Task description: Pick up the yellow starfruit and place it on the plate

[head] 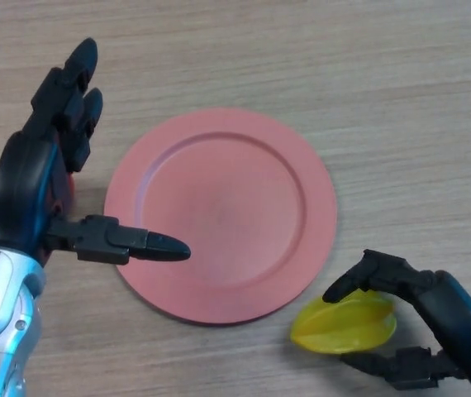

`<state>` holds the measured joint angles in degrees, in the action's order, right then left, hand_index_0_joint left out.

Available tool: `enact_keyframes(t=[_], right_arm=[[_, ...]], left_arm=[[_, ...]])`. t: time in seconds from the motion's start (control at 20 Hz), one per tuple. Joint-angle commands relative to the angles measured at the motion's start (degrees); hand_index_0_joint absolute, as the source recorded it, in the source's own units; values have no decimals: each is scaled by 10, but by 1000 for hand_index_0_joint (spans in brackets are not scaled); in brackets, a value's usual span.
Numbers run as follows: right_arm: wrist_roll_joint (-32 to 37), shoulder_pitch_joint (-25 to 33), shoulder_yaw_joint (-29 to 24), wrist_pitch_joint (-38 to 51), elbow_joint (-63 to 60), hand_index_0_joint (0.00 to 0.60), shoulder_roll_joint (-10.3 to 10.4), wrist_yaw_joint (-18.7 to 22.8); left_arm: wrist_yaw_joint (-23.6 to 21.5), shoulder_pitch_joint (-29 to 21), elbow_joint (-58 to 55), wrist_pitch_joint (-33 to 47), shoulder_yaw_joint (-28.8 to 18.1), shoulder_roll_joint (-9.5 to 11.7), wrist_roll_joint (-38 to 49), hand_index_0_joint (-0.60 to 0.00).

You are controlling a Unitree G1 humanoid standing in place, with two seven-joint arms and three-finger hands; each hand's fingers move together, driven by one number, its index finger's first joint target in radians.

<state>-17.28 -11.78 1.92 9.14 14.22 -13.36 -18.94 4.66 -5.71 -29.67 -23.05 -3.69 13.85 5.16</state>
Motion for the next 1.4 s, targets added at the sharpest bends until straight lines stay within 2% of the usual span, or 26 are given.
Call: enact_keyframes(t=[0.05, 0.15, 0.3, 0.4, 0.45, 0.55, 0.75, 0.9, 1.05, 1.15, 1.25, 1.3, 1.35, 1.4], right_arm=[[67, 14, -51, 55, 49, 600, -13, -16], [74, 21, -57, 23, 88, 600, -11, -32], [70, 50, -54, -4, 124, 600, -11, -34], [89, 77, -38, -55, 156, 600, -7, -30], [97, 103, -21, -97, 169, 600, -5, -23], [94, 147, 6, -116, 153, 600, 0, -6], [42, 219, 51, -101, 58, 600, 21, 46], [20, 263, 83, -88, -26, 600, 24, 96], [2, 301, 117, -77, -99, 600, 25, 145], [15, 300, 141, -103, -104, 600, 25, 153], [-18, 302, 153, -99, -124, 600, 25, 149], [-22, 300, 154, -100, -126, 550, 25, 147], [-20, 300, 155, -109, -124, 400, 25, 144], [-17, 298, 155, -118, -120, 300, 25, 142]], left_arm=[[-20, -6, -46, 72, -30, 11, 7, 0], [-15, -2, -51, 75, -31, 12, 3, 0], [-9, 3, -59, 78, -37, 12, 0, 0], [-10, 4, -68, 74, -44, 14, 5, 0], [-14, 3, -72, 76, -51, 15, 12, 0], [-16, 4, -79, 82, -61, 18, 23, 0], [-14, 10, -79, 94, -74, 22, 31, 0], [-3, 24, -83, 94, -81, 22, 32, 0], [2, 31, -83, 96, -94, 23, 35, 0], [5, 32, -86, 83, -93, 23, 39, 0], [8, 30, -85, 85, -102, 26, 38, 0], [8, 29, -84, 87, -105, 27, 38, 0], [6, 29, -82, 89, -106, 28, 36, 0], [5, 28, -80, 91, -106, 28, 34, 0]])
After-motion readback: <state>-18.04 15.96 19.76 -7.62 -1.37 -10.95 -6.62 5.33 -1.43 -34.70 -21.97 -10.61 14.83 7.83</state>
